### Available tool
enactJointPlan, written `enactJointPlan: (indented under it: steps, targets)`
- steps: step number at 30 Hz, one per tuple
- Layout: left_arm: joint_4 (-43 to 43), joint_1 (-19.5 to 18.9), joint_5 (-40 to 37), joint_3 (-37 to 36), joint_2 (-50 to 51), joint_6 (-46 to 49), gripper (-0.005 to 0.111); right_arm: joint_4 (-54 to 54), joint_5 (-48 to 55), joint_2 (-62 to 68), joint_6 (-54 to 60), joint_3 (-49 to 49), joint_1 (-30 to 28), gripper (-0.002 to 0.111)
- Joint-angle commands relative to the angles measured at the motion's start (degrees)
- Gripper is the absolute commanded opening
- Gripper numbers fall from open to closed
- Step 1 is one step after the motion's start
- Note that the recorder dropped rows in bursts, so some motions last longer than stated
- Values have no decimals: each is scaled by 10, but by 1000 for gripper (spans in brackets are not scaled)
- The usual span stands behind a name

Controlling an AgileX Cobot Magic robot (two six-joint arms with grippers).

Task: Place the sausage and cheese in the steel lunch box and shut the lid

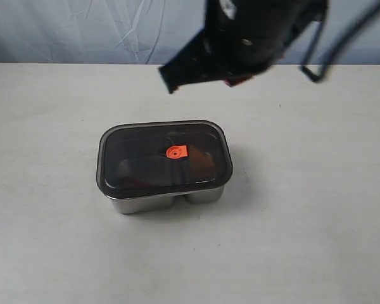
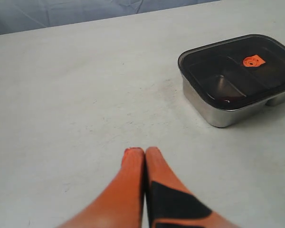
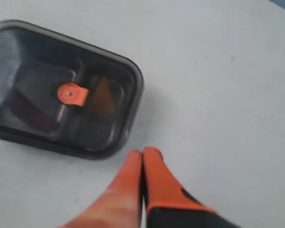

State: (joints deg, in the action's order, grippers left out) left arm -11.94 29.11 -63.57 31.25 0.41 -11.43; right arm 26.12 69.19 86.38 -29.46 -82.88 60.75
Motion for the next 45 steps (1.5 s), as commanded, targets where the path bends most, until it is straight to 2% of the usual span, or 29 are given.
enactJointPlan:
  steps: [1,3,5,8,10,11,14,16,27,32,38,39,41,45]
  targets:
    - [-11,2,-5,-3,-4,-1,0,62,8,-131,-116,176,-1,0]
    - [-7,2,-5,-3,-4,-1,0,81,8,-189,-168,254,-1,0]
    - [6,2,-2,-3,-4,-1,0,83,-7,-310,-255,392,-1,0]
    - [20,2,12,-3,-4,-1,0,78,-38,-390,-297,488,-1,0]
    - [24,2,10,-3,-4,-1,0,32,-41,-426,-300,528,-1,0]
    - [22,2,10,-3,-4,-1,0,-33,-32,-438,-311,541,-1,0]
    - [22,2,10,-3,-4,-1,0,-148,-27,-443,-311,545,-1,0]
    - [22,2,10,-3,-4,-1,0,-169,-39,-443,-311,545,-1,0]
    - [1,-1,13,-3,-4,10,0,-170,-58,-443,-311,545,-1,0]
    - [-88,-49,33,-3,-4,18,0,-170,-58,-443,-311,545,-1,0]
    - [-118,-125,37,-11,-4,16,0,-170,-60,-443,-311,545,-1,0]
    - [-121,-135,48,-13,-4,13,0,-170,-65,-443,-311,545,-1,0]
    - [-128,-161,123,-20,-4,8,0,-170,-78,-443,-311,545,-1,0]
    - [-92,-213,411,-65,-4,-17,0,-170,-86,-443,-311,545,-1,0]
